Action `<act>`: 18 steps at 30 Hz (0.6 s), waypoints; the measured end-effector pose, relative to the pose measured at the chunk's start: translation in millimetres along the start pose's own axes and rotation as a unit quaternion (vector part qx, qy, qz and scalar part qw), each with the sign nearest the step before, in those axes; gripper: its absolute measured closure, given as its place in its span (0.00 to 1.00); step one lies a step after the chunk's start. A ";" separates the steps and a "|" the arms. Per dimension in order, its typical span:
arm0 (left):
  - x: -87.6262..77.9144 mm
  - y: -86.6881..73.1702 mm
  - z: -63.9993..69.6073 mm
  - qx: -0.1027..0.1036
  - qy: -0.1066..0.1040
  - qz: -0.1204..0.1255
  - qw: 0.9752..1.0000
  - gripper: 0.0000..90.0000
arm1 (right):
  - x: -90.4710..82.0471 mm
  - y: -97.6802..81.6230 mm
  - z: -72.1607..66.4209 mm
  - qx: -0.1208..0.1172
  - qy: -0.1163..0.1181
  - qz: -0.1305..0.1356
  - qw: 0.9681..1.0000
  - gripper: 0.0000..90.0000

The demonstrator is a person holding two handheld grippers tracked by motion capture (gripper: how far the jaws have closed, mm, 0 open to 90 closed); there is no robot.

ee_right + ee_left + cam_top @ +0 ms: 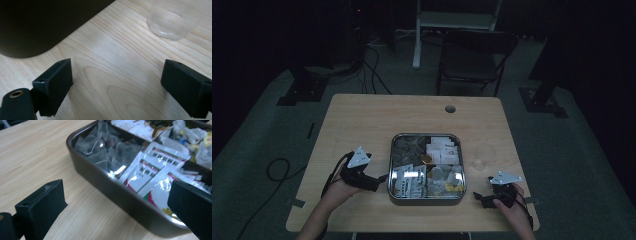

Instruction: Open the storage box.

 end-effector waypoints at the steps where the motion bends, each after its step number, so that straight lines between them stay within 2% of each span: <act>1: 1.2 1.7 1.2 0.003 -0.002 -0.001 1.000 0.02 | 0.0 0.0 0.0 0.000 0.000 0.000 1.000 0.11; 8: 11.2 12.5 9.7 0.019 -0.011 -0.001 1.000 0.02 | 0.0 0.0 0.0 0.000 0.000 0.000 1.000 0.11; 18: 30.0 31.8 23.3 0.039 -0.037 0.004 0.999 0.02 | 0.0 0.0 -0.1 0.000 0.000 0.000 1.000 0.11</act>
Point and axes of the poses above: each handheld gripper's, and its own axes: x roughly forward along the jaws, y roughly out of its top, z roughly to its right, the point moved 1 cm from there along x, roughly forward along the jaws, and after that the axes turned 7 degrees about x, right-handed, at the moved point
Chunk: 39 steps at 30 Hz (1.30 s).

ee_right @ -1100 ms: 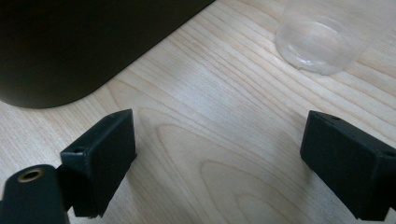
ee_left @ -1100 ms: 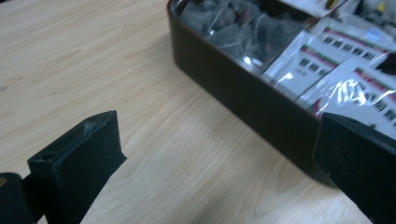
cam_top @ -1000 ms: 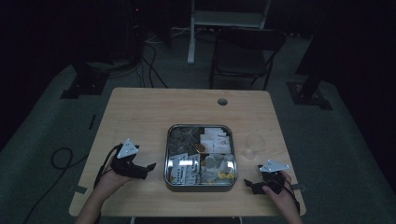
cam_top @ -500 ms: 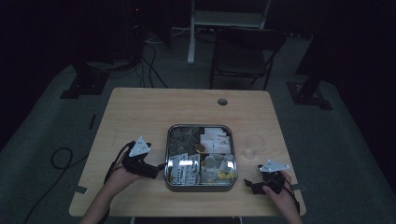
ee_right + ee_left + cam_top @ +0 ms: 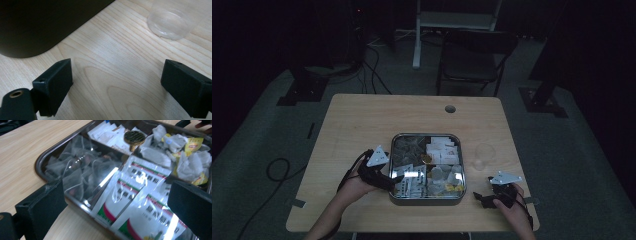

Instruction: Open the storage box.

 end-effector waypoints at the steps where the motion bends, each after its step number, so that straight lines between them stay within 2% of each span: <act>1: 1.9 1.8 0.8 0.001 -0.002 0.000 1.000 0.02 | 0.0 0.0 0.0 0.000 0.000 0.000 1.000 0.11; 10: 20.5 14.3 10.4 0.009 -0.014 0.002 1.000 0.02 | 0.0 0.0 0.0 0.000 0.000 0.000 1.000 0.11; 21: 42.5 31.1 14.1 0.014 -0.029 0.000 0.999 0.05 | 0.0 0.0 -0.1 0.000 0.000 0.000 1.000 0.11; 29: 59.4 40.6 15.5 0.015 -0.037 -0.017 0.999 0.06 | 0.0 0.0 0.0 -0.001 0.000 0.000 1.000 0.11; 33: 65.7 45.4 16.0 0.012 -0.034 -0.026 0.999 0.08 | 0.0 0.0 0.0 -0.001 0.000 0.000 1.000 0.11; 34: 66.7 46.3 16.1 0.015 -0.029 -0.027 0.999 0.13 | 0.0 0.0 0.0 -0.001 0.000 0.000 1.000 0.11; 39: 72.3 51.9 17.3 0.017 -0.026 -0.026 0.999 0.23 | 0.0 0.0 0.1 -0.001 0.000 0.001 1.000 0.11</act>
Point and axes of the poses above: each handheld gripper's, and its own axes: x roughly forward along the jaws, y roughly out of its top, z roughly to its right, the point moved 1 cm from there along x, roughly forward along the jaws, and after that the axes turned 7 degrees about x, right-handed, at the moved point
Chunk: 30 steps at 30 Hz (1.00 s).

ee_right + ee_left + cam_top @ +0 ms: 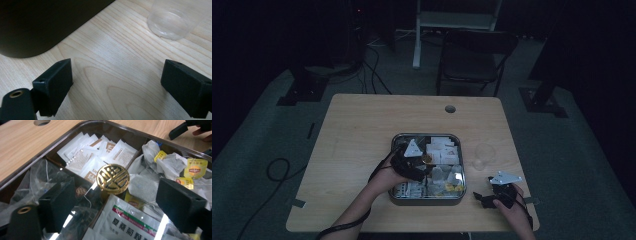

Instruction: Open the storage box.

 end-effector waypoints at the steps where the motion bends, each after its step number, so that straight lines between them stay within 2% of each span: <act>1: 1.3 1.2 -0.2 0.001 0.002 -0.003 1.000 0.24 | 0.0 0.0 0.0 0.000 0.000 0.000 1.000 0.11; 5: 8.1 4.6 -2.0 -0.007 0.009 -0.020 1.000 0.38 | 0.0 0.0 0.0 0.000 0.000 0.000 1.000 0.11; 15: 17.1 8.9 -0.8 -0.010 0.012 -0.030 0.999 0.56 | 0.0 0.0 0.0 0.000 0.000 0.000 1.000 0.11; 24: 22.0 9.2 0.7 -0.013 0.013 -0.031 0.999 0.65 | 0.0 0.0 0.0 0.000 0.000 0.000 1.000 0.11; 26: 22.2 9.1 1.9 -0.004 0.018 -0.030 0.999 0.65 | 0.0 0.0 0.1 0.000 0.000 0.000 1.000 0.11; 30: 22.5 8.2 2.7 -0.001 0.022 -0.025 0.999 0.66 | 0.0 0.0 0.1 0.000 0.000 0.000 1.000 0.11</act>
Point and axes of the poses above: each handheld gripper's, and its own axes: x roughly forward along the jaws, y roughly out of its top, z roughly to its right, the point moved 1 cm from there along x, roughly forward along the jaws, and after that the axes turned 7 degrees about x, right-handed, at the moved point
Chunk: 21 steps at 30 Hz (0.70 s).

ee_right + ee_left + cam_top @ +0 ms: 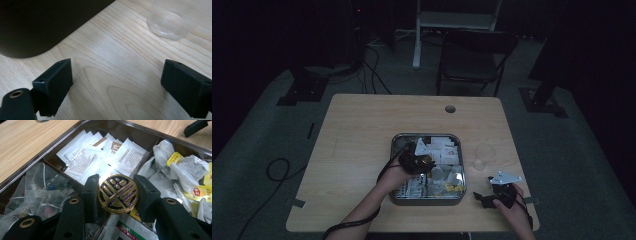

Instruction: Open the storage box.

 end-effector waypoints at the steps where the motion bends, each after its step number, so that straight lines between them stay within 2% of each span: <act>1: -0.1 0.0 0.3 -0.002 0.002 0.000 1.000 0.66 | 0.0 0.0 0.0 0.000 0.000 0.000 1.000 0.11; 11: -0.6 1.7 0.4 -0.004 0.006 -0.003 1.000 0.66 | 0.0 0.0 0.1 0.000 0.000 0.000 1.000 0.11; 18: -3.7 5.5 -0.7 -0.003 0.001 -0.016 1.000 0.67 | 0.0 0.0 0.0 0.001 0.000 0.000 1.000 0.11; 21: -9.1 6.9 -2.6 -0.009 -0.007 -0.006 1.000 0.67 | 0.0 0.0 -0.1 0.001 0.000 0.000 1.000 0.11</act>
Point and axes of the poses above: each handheld gripper's, and its own axes: x roughly forward along the jaws, y roughly out of its top, z roughly to its right, the point moved 1 cm from there along x, roughly forward along the jaws, and after that the axes turned 7 degrees about x, right-handed, at the moved point
